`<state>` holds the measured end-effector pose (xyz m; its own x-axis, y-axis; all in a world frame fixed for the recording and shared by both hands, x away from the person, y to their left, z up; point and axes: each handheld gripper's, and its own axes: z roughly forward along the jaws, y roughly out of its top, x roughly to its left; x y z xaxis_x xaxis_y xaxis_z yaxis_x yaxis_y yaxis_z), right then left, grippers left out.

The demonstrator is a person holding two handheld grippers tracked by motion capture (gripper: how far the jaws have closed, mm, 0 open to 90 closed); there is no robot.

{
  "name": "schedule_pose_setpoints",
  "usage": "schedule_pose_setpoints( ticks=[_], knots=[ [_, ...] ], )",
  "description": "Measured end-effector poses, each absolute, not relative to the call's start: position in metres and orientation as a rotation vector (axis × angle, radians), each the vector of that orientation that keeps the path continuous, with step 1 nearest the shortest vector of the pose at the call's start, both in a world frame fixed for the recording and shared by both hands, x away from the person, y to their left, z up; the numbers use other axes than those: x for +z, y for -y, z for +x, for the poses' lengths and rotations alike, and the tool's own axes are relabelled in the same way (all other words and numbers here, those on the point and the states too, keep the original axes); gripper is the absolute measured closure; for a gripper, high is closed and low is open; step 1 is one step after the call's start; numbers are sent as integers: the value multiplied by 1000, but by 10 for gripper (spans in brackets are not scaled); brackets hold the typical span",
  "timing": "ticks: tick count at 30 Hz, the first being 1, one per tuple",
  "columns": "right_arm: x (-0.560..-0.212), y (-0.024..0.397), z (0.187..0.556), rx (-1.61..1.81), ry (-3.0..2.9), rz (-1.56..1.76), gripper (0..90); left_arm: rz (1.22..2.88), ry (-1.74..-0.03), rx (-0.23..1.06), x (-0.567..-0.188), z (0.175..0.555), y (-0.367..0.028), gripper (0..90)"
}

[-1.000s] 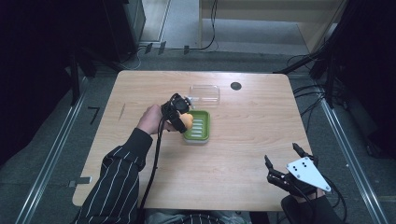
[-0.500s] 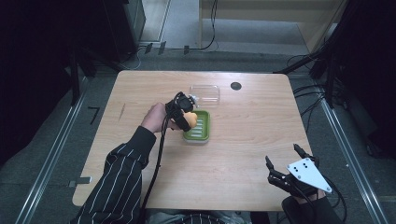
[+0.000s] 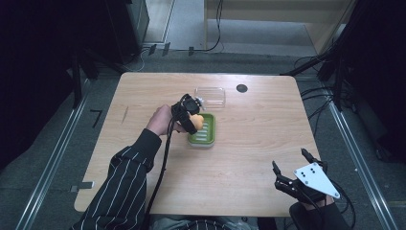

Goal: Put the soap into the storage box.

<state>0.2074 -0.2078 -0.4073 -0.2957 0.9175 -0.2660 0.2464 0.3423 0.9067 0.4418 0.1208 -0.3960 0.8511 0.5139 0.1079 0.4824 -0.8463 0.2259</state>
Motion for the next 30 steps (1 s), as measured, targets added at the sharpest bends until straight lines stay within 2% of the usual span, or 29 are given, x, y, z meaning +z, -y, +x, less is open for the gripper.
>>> schedule_pose_setpoints(
  ticks=[30],
  knots=[
    [-408, 211, 203, 980, -1743, 1054, 134, 2869, -727, 249, -416, 448, -101, 397]
  ],
)
